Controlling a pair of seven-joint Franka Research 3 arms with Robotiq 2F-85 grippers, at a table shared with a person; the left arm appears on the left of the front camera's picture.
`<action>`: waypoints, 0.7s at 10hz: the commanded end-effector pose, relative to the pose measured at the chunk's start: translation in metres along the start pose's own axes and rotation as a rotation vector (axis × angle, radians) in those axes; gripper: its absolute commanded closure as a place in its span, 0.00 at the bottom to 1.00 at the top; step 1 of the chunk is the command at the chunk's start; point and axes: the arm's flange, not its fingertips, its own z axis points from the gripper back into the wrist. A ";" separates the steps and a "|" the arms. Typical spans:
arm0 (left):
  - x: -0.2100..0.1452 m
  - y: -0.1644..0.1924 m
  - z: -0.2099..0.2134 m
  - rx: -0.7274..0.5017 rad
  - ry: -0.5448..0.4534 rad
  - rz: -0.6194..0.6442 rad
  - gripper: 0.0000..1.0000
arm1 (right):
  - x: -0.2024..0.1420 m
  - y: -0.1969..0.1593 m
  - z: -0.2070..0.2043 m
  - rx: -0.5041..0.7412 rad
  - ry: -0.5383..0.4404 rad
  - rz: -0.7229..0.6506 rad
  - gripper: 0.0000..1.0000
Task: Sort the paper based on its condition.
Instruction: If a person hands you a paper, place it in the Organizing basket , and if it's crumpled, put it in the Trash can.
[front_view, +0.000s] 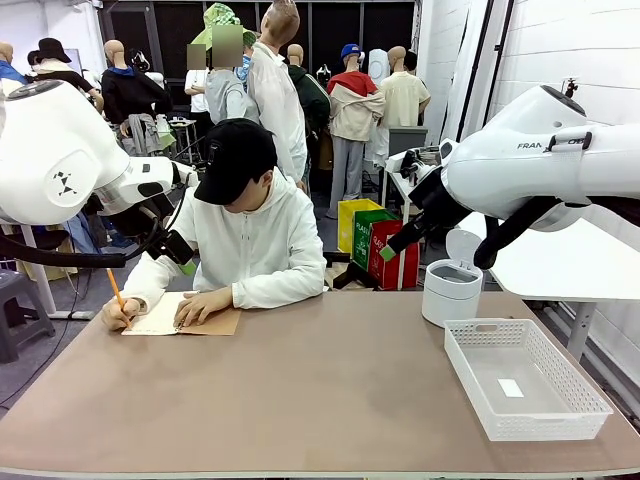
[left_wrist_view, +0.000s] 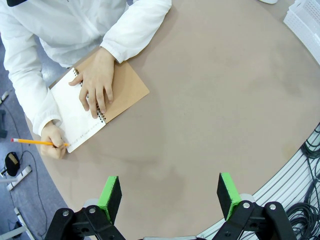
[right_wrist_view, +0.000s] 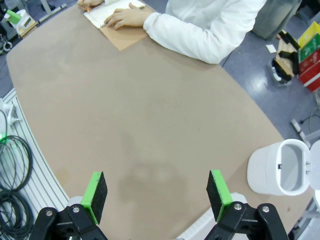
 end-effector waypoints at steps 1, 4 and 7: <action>0.000 0.000 0.002 0.000 -0.005 0.001 0.00 | 0.000 0.000 0.000 0.006 0.003 -0.002 0.00; 0.000 0.000 0.002 0.000 -0.005 0.001 0.00 | 0.000 0.000 0.000 0.006 0.003 -0.002 0.00; 0.000 0.000 0.002 0.000 -0.005 0.001 0.00 | 0.000 0.000 0.000 0.006 0.003 -0.002 0.00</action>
